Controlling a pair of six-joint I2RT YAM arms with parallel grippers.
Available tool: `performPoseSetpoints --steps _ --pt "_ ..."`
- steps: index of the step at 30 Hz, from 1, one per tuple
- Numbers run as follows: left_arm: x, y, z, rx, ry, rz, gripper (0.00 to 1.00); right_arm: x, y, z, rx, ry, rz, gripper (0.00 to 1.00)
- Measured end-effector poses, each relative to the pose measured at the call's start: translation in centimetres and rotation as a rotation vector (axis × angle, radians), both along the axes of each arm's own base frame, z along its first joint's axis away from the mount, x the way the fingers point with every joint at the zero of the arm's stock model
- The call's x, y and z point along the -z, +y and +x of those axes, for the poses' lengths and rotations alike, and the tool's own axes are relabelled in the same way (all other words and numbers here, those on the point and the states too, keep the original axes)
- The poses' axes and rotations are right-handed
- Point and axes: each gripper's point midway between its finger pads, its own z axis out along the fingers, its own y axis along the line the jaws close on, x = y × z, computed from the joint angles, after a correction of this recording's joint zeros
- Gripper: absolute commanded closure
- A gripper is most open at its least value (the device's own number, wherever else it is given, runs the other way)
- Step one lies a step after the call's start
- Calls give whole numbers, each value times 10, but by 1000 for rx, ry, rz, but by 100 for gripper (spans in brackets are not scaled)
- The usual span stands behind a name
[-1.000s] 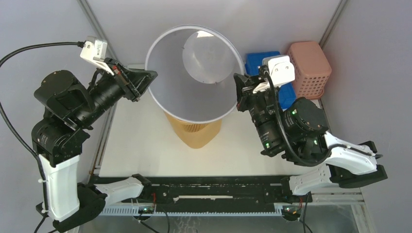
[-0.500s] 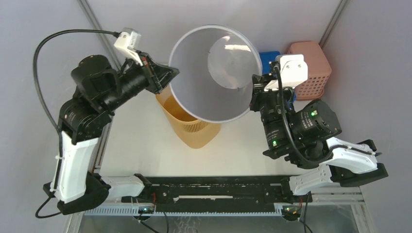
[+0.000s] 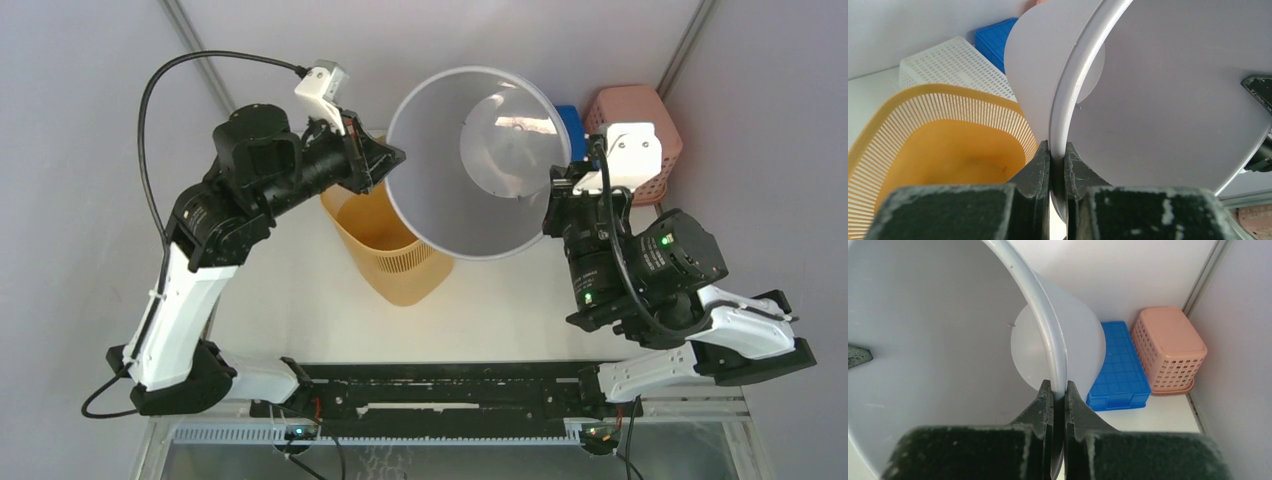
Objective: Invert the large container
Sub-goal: Place the container at the center of the board.
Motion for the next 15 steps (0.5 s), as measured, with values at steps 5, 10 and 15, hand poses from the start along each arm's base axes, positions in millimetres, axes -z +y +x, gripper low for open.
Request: performPoseSetpoints --steps 5,10,15 --pt "19 -12 -1 18 35 33 99 18 -11 0 -1 1 6 100" --pt "42 -24 -2 24 79 71 100 31 -15 1 9 1 -31 100" --pt "58 -28 1 -5 98 95 100 45 -17 9 61 2 -84 100"
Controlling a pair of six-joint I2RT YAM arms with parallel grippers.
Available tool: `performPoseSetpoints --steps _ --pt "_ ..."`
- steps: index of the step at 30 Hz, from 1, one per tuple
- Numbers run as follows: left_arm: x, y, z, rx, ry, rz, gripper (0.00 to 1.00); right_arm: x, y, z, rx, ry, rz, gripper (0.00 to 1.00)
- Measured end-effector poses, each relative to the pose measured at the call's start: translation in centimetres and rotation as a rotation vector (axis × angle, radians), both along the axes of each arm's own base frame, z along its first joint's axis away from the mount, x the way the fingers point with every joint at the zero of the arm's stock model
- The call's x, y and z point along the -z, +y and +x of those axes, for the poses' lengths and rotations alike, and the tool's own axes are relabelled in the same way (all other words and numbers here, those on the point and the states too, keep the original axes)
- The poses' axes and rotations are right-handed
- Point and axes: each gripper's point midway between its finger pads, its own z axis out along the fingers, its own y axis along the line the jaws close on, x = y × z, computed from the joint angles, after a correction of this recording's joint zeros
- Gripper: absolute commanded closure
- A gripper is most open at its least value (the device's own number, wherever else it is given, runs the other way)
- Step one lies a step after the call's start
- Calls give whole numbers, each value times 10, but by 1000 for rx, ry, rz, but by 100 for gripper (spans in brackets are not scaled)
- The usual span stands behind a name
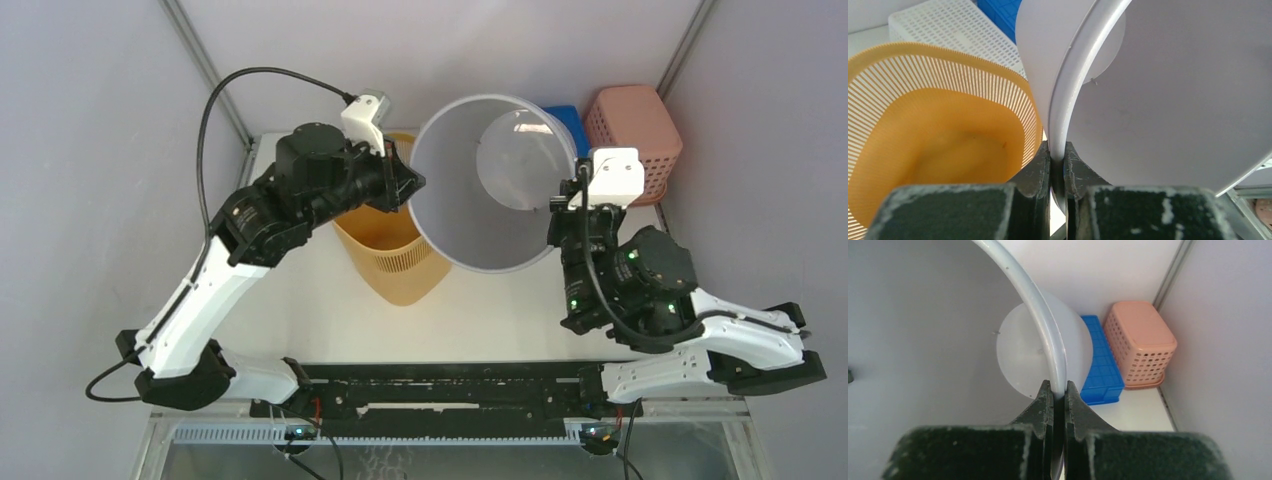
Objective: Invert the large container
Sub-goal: Place the container at the center of the board.
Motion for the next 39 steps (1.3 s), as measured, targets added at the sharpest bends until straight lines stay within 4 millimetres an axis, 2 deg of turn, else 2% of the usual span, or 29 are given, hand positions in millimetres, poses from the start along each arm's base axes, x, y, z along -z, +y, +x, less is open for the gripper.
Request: performPoseSetpoints --steps 7,12,16,21,25,33,36,39 --pt "38 -4 5 -53 56 66 100 25 -8 18 121 11 -112 100" --pt "51 -2 7 -86 80 88 100 45 -13 33 176 26 -154 100" --pt "58 0 7 -103 96 95 100 65 -16 47 127 73 -135 100" --pt "70 1 -2 -96 141 109 100 95 -17 55 13 186 -42 100" --pt "85 2 -10 -88 194 137 100 124 -15 55 -47 297 6 100" --pt "141 12 -23 -113 336 239 97 195 -6 47 -100 550 31 100" --pt "156 17 -30 -115 378 256 95 213 -3 43 -113 636 41 100" --pt "163 21 -35 -119 403 257 84 222 -1 39 -130 694 63 100"
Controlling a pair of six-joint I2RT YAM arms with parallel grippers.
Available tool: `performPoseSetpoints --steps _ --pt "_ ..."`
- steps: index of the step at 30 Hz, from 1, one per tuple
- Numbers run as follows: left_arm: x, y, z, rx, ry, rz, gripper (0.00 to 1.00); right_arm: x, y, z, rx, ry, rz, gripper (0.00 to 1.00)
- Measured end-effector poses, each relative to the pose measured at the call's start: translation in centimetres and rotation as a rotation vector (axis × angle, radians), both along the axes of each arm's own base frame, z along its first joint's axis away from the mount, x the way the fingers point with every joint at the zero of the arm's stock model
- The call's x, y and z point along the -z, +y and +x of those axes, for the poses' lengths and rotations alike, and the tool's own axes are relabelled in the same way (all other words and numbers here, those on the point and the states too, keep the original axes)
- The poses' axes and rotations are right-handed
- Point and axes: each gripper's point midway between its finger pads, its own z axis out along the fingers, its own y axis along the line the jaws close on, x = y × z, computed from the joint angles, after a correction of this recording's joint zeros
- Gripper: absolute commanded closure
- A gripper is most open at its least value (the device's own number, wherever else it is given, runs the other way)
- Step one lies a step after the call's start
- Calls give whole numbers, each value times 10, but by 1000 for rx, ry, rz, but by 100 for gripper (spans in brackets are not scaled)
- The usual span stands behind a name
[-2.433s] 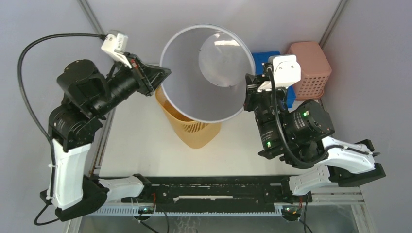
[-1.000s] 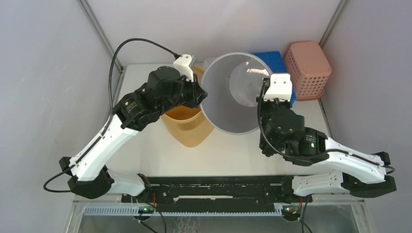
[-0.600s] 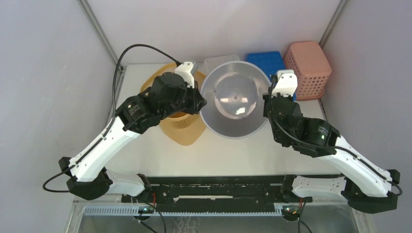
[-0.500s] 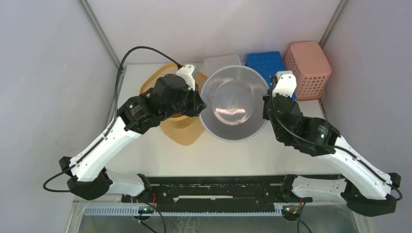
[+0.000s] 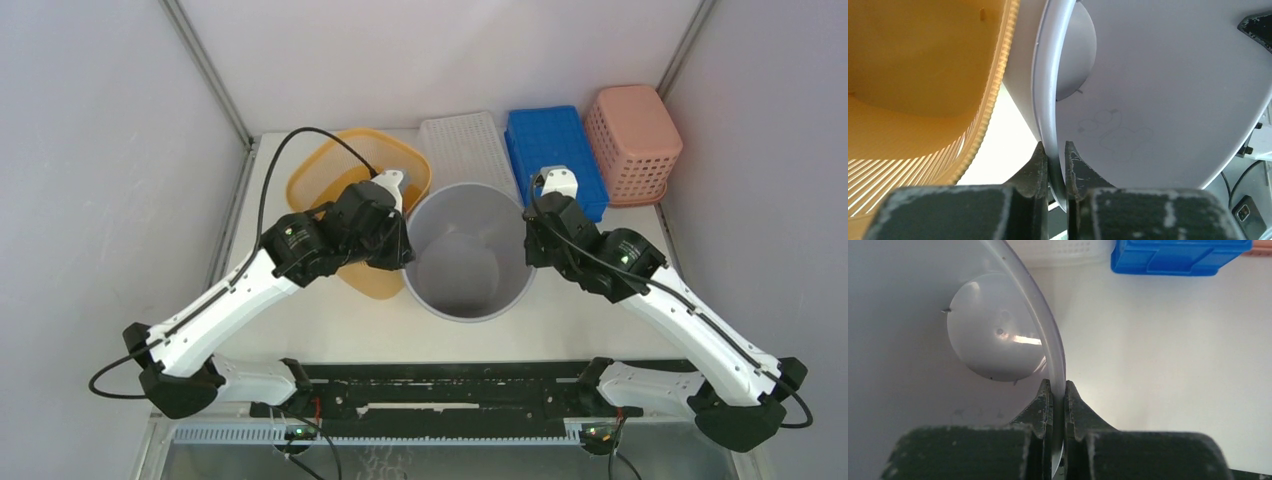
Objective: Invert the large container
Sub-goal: Place the container at the center of the board.
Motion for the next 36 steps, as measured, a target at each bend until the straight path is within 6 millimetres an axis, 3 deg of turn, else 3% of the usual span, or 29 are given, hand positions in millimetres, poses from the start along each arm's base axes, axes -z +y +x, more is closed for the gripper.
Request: performPoseSetpoints --steps 3,9,15,17,27,30,36 --pt "0 1 -2 2 1 -5 77 4 3 -1 -12 44 42 99" --pt "-4 1 -12 69 -18 8 62 14 5 -5 -31 117 58 78" --pt "-12 0 -16 134 -65 -1 35 25 9 -12 -58 177 54 69" --pt "-21 -1 -16 147 -100 -29 30 25 12 -13 -70 183 67 66" --pt "-60 14 -14 127 -234 -163 28 17 30 -12 -122 169 145 66" --pt "-53 18 -16 125 -236 -167 28 16 32 -12 -127 167 153 69" --pt "-15 23 -22 126 -195 -144 27 14 32 -11 -128 158 159 72"
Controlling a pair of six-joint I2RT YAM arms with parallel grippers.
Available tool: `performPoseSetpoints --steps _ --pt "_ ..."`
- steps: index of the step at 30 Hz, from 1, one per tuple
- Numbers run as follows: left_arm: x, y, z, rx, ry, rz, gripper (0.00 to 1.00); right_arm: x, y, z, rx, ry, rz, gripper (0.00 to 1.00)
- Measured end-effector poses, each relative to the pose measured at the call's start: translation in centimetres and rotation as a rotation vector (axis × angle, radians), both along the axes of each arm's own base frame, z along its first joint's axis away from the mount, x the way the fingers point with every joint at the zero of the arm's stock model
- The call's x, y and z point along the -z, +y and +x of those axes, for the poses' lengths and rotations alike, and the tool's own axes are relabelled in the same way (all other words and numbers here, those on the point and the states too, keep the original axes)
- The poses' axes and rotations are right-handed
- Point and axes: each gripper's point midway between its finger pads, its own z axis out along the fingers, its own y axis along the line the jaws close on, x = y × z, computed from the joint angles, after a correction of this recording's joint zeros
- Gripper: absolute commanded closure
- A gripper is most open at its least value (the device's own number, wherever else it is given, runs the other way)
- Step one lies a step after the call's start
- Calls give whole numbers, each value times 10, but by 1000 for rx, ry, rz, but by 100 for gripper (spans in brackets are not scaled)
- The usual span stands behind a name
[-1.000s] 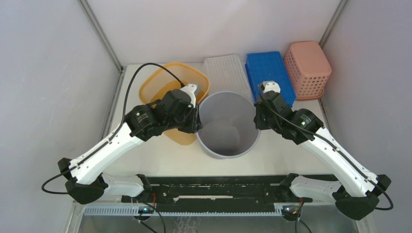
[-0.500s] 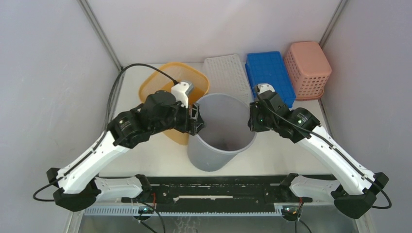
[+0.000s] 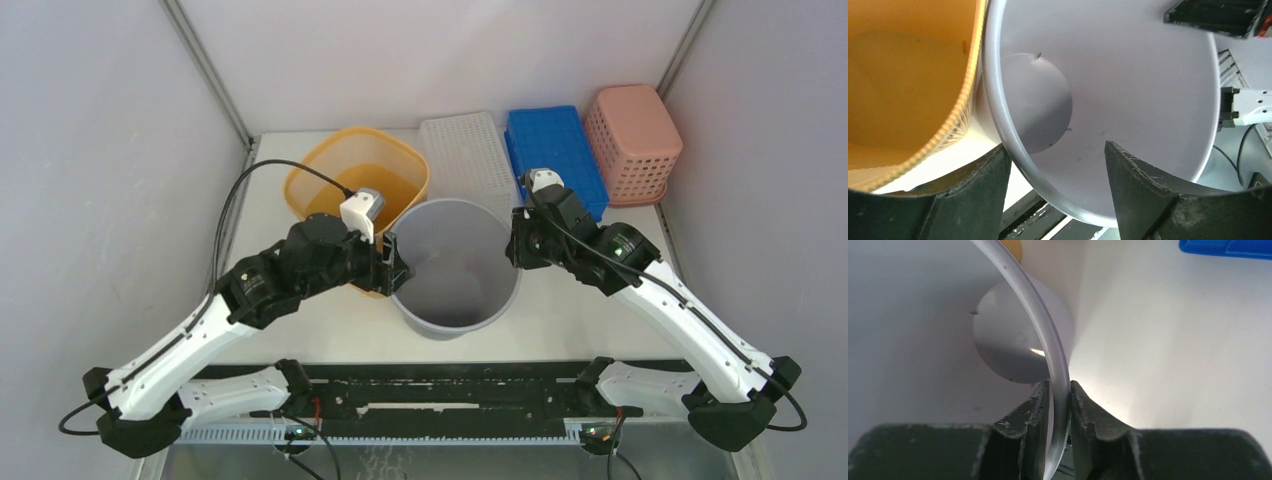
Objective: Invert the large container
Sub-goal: Place the container at the center of the board.
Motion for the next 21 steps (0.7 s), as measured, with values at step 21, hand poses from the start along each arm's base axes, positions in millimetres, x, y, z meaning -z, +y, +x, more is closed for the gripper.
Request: performPoseSetpoints --steps 21 --pt "-3 33 4 -136 -90 -71 0 -12 3 6 6 -40 27 49"
